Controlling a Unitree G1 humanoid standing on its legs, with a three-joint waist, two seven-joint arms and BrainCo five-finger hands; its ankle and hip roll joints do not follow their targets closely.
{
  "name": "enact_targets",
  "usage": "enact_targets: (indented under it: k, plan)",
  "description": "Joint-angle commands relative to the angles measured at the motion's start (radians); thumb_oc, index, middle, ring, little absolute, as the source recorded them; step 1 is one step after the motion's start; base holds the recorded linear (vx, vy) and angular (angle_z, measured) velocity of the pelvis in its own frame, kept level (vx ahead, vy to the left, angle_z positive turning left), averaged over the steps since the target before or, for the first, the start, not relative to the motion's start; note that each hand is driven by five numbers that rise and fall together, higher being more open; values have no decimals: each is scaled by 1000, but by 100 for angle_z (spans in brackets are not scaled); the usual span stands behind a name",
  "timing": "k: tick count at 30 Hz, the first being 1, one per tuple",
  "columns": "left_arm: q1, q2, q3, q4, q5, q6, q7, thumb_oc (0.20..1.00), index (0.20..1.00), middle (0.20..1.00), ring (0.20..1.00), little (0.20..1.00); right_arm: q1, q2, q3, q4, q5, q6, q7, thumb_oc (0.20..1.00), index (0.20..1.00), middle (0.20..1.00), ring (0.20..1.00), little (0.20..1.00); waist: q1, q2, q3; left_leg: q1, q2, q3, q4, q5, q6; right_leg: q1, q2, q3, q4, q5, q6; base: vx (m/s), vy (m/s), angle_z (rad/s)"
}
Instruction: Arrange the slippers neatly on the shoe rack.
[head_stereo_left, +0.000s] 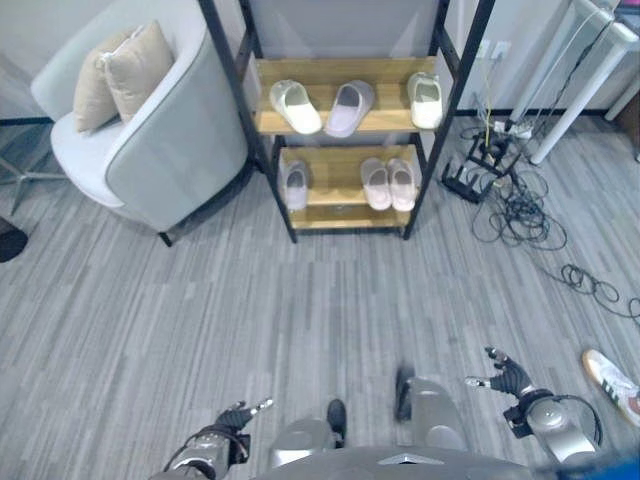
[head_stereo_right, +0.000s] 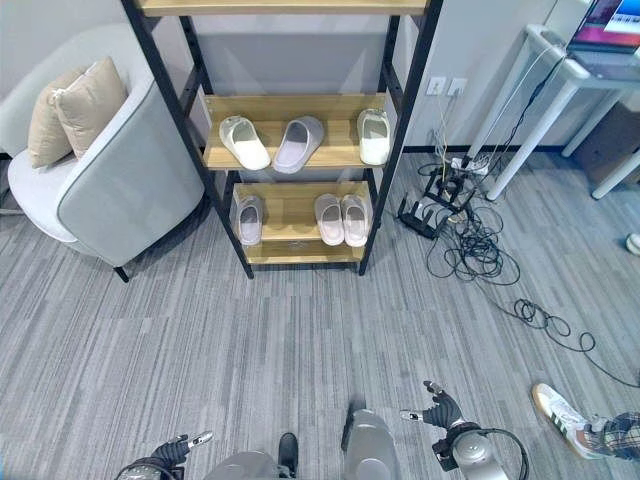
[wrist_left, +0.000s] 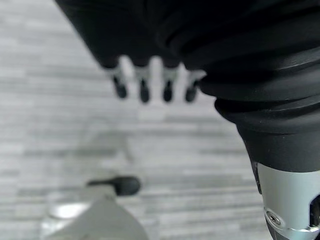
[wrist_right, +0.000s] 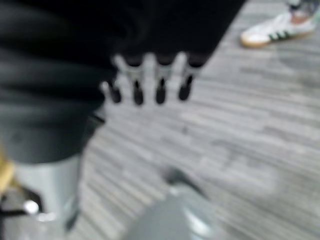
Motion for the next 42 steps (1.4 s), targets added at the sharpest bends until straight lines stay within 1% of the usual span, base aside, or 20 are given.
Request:
enact_targets:
  k: [1, 3, 4, 6, 7, 8, 9, 10, 11, 12, 13, 14, 17, 19, 26, 28, 29, 35, 38, 42]
  plan:
    - [68, 16, -15, -36, 21, -9, 2, 1000, 1000, 1000, 1000, 1000, -14, -58, -39, -75, -11, -34, -12, 1000, 1000, 1000, 1000, 1000, 3, -15, -30, -17, 89, 19, 135, -38, -115, 145, 14, 13, 92, 71, -32, 350, -228, 75]
    - [67, 13, -5, -48, -11, -7, 12, 1000, 1000, 1000, 1000, 1000, -21, -71, -37, -87, -7, -44, -23, 1000, 1000, 1000, 1000, 1000, 12, -15, -26, -101, 104, 7, 337, 30, -152, 180, 24, -10, 107, 42, -68, 209, -199, 113]
    - [66, 10, -4, -52, -23, -8, 18, 1000, 1000, 1000, 1000, 1000, -29, -74, -36, -89, 8, -46, -28, 1000, 1000, 1000, 1000, 1000, 22, -21, -16, -155, 111, 10, 433, 72, -160, 200, 24, -23, 113, 24, -87, 144, -203, 115]
    - [69, 11, 4, -50, -35, -3, 23, 1000, 1000, 1000, 1000, 1000, -43, -80, -35, -92, 25, -46, -38, 1000, 1000, 1000, 1000, 1000, 33, -33, -9, -236, 145, 49, 546, 91, -152, 239, 28, -60, 111, -11, -112, 154, -181, 40]
    - [72, 12, 10, -46, -40, -1, 25, 1000, 1000, 1000, 1000, 1000, -41, -82, -34, -93, 25, -47, -40, 1000, 1000, 1000, 1000, 1000, 38, -36, -9, -248, 170, 81, 527, 87, -145, 258, 29, -77, 109, -26, -117, 326, -95, 17]
    - [84, 9, 28, -32, -46, 2, 27, 1000, 1000, 1000, 1000, 1000, -35, -91, -39, -103, 27, -46, -37, 1000, 1000, 1000, 1000, 1000, 55, -43, -22, -251, 201, 128, 388, 56, -132, 299, 24, -107, 89, -50, -110, 356, -13, 36]
    - [90, 8, 32, -21, -44, 3, 27, 1000, 1000, 1000, 1000, 1000, -35, -92, -41, -106, 28, -48, -36, 1000, 1000, 1000, 1000, 1000, 64, -43, -29, -258, 208, 123, 311, 51, -135, 311, 25, -114, 84, -58, -107, 288, 21, 59]
    - [90, 7, 32, -21, -44, 3, 27, 1000, 1000, 1000, 1000, 1000, -34, -92, -41, -106, 28, -48, -36, 1000, 1000, 1000, 1000, 1000, 65, -44, -26, -251, 206, 125, 305, 54, -135, 316, 23, -113, 83, -59, -106, 272, 111, 38]
    - [97, 8, 41, 0, -49, 4, 32, 1000, 1000, 1000, 1000, 1000, -32, -96, -36, -117, 21, -51, -36, 1000, 1000, 1000, 1000, 1000, 88, -31, -38, -276, 233, 82, 136, 135, -163, 341, 39, -119, 76, -80, -99, 190, 84, 14]
    - [97, 8, 41, 0, -49, 3, 32, 1000, 1000, 1000, 1000, 1000, -31, -96, -36, -117, 21, -51, -36, 1000, 1000, 1000, 1000, 1000, 88, -32, -36, -267, 232, 82, 124, 141, -165, 345, 38, -119, 76, -81, -99, 282, 110, -9]
    - [96, 8, 28, 3, -39, 5, 36, 1000, 1000, 1000, 1000, 1000, -38, -104, -26, -123, 7, -44, -37, 1000, 1000, 1000, 1000, 1000, 108, -27, -34, -280, 247, 52, 44, 195, -172, 370, 46, -124, 66, -90, -100, 169, 56, -6]
    - [104, 3, 36, 13, -45, 5, 32, 1000, 1000, 1000, 1000, 1000, -42, -98, -20, -117, 5, -47, -28, 1000, 1000, 1000, 1000, 1000, 112, -23, -40, -258, 240, 12, 0, 177, -170, 365, 51, -109, 80, -100, -97, 165, 62, 0]
    - [98, 3, 46, 35, -30, 5, 32, 1000, 1000, 1000, 1000, 1000, -24, -76, -29, -127, -4, -53, -28, 1000, 1000, 1000, 1000, 1000, 99, -28, -60, -228, 214, -7, 5, 168, -177, 381, 38, -90, 90, -98, -79, 239, 188, -42]
    - [102, 8, 47, 29, -14, 5, 33, 1000, 1000, 1000, 1000, 1000, -9, -56, -33, -142, -1, -52, -20, 1000, 1000, 1000, 1000, 1000, 99, -39, -75, -210, 192, 12, 15, 146, -165, 388, 12, -68, 78, -80, -63, 145, 161, -12]
    - [76, 28, 7, -4, 33, 0, 52, 1000, 1000, 1000, 1000, 1000, -23, -25, -16, -136, -2, -48, -18, 1000, 1000, 1000, 1000, 1000, 88, -42, -88, -182, 157, 59, 28, 101, -135, 373, -26, -37, 77, -48, -31, 54, 144, -28]
    - [74, 31, -8, -15, 56, -4, 58, 1000, 1000, 1000, 1000, 1000, -34, -21, -12, -137, -5, -47, -24, 1000, 1000, 1000, 1000, 1000, 87, -36, -88, -162, 158, 90, 19, 91, -128, 354, -34, -39, 91, -30, -24, -12, 107, -45]
    - [79, 33, -16, -31, 56, -8, 56, 1000, 1000, 1000, 1000, 1000, -46, -19, -10, -138, -4, -51, -32, 1000, 1000, 1000, 1000, 1000, 90, -28, -84, -147, 164, 122, 8, 89, -126, 327, -50, -81, 108, 6, -17, -20, 33, -53]
    - [94, 24, -36, -54, 99, -21, 60, 1000, 1000, 1000, 1000, 1000, -31, -25, -31, -184, 1, -70, -45, 1000, 1000, 1000, 1000, 1000, 83, -15, -100, -124, 150, 136, -10, 85, -126, 372, -58, -101, 16, 8, -14, 19, 9, -41]
    - [113, -1, -76, -74, 166, -27, 63, 1000, 1000, 1000, 1000, 1000, -13, -55, -62, -317, 17, -104, -48, 1000, 1000, 1000, 1000, 1000, 70, -2, -111, -104, 148, 142, -32, 88, -131, 393, -58, -103, -12, 10, -10, 30, -4, -4]
    - [121, -23, -84, -72, 175, -30, 65, 1000, 1000, 1000, 1000, 1000, -21, -63, -88, -461, 30, -136, -59, 1000, 1000, 1000, 1000, 1000, 63, 7, -116, -91, 148, 140, -42, 89, -131, 405, -55, -104, -17, 4, -11, 0, 0, 0]
